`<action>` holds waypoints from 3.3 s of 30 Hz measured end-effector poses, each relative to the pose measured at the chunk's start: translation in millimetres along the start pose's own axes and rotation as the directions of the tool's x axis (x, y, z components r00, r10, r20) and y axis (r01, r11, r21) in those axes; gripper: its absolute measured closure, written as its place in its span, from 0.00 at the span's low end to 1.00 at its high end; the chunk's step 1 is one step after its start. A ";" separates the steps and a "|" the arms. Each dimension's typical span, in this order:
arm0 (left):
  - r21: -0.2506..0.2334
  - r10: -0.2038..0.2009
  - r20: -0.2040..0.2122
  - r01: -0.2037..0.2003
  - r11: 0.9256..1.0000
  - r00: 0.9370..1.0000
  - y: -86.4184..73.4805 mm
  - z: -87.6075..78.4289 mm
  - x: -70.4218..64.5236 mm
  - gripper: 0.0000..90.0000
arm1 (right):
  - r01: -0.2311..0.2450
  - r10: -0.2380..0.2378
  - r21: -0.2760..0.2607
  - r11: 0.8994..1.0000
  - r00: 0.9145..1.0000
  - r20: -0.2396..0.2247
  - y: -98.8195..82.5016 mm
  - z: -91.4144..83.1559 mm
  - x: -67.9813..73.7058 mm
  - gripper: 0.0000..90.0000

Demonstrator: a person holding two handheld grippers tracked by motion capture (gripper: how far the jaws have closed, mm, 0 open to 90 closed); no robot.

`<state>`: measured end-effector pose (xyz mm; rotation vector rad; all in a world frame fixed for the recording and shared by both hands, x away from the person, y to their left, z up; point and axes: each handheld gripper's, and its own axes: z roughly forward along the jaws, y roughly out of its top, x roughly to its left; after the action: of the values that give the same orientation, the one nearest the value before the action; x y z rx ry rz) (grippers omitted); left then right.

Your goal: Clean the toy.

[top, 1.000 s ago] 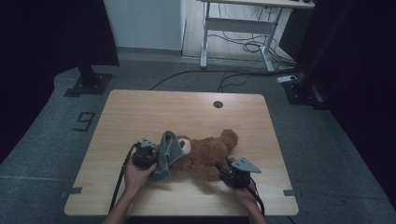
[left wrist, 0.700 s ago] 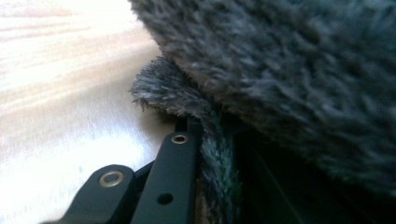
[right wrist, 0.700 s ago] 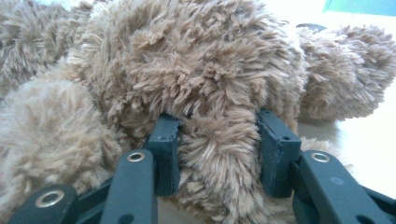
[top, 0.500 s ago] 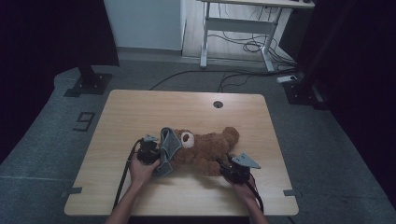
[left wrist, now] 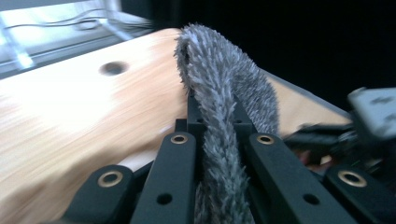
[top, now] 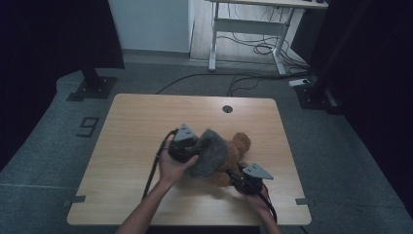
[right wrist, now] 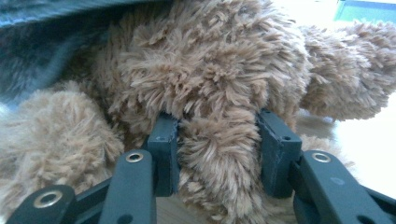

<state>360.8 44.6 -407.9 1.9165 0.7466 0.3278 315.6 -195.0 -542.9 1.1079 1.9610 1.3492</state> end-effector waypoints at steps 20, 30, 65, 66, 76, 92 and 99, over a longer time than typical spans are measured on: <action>0.337 0.163 -0.190 -0.091 0.937 0.968 0.2 91.0 2.0 0.93 | 0.026 -0.027 0.039 0.999 0.999 0.047 -0.5 0.8 10.4 0.62; 0.338 0.080 -0.233 0.003 0.941 0.969 -7.2 63.0 37.5 0.93 | -0.011 0.010 0.031 0.999 0.999 0.034 -0.7 0.7 9.0 0.62; 0.274 -0.068 -0.326 0.163 0.948 0.943 -102.9 -53.6 94.2 0.94 | -0.036 0.035 0.026 0.999 0.998 0.047 -0.1 1.4 7.7 0.61; 0.259 -0.083 -0.321 0.171 0.951 0.943 -105.1 -59.5 93.7 0.93 | -0.037 0.036 0.026 0.999 0.998 0.047 -0.1 1.4 7.7 0.61; 0.273 -0.092 -0.243 0.159 0.949 0.966 -119.3 -41.3 69.7 0.93 | -0.044 0.043 0.026 0.999 0.997 0.060 0.0 2.8 8.6 0.61; 0.216 -0.145 -0.294 0.214 0.953 0.945 -109.7 -9.7 103.2 0.93 | -0.050 0.049 0.014 0.999 0.996 0.070 4.8 13.9 1.3 0.61; 0.144 -0.167 -0.329 0.224 0.964 0.930 -117.9 -50.9 110.0 0.94 | -0.032 0.034 -0.043 0.999 0.998 0.059 7.2 1.1 1.2 0.51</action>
<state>377.0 185.5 -500.1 1.9586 1.2076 0.4597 318.2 -192.2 -536.6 1.1522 1.8717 1.3523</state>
